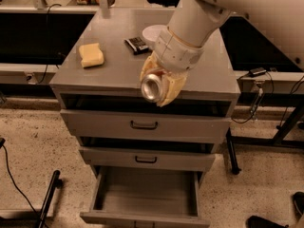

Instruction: Place coke can into bottom drawer

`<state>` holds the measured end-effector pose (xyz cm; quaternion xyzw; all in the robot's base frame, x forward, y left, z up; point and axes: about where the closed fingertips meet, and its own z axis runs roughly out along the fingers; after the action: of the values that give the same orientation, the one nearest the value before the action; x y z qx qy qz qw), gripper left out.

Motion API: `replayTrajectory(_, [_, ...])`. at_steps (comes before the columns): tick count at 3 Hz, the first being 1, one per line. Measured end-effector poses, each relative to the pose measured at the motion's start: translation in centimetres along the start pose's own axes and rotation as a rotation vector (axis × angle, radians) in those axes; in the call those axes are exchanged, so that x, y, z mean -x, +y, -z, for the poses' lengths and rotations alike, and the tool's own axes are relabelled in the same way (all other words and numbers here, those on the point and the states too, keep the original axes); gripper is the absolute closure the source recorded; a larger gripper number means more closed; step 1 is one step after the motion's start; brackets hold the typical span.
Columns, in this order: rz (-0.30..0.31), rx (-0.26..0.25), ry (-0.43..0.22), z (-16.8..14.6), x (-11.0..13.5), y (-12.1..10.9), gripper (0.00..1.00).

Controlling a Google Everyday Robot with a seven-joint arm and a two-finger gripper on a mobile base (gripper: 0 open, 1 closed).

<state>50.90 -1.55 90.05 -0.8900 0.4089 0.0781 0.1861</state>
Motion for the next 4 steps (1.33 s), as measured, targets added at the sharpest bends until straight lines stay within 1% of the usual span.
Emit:
replayTrajectory(1, [-0.047,-0.089,-0.11,-1.9,4.6,2.8,1.0])
replayTrajectory(2, [-0.039,-0.163,-0.258,-5.5,9.4,4.7,1.0])
replayTrajectory(3, [-0.065,-0.207,-0.331,-7.4,12.1,5.7,1.0])
replayTrajectory(4, [-0.19,-0.202,-0.39,-11.9,6.8,7.8,1.0])
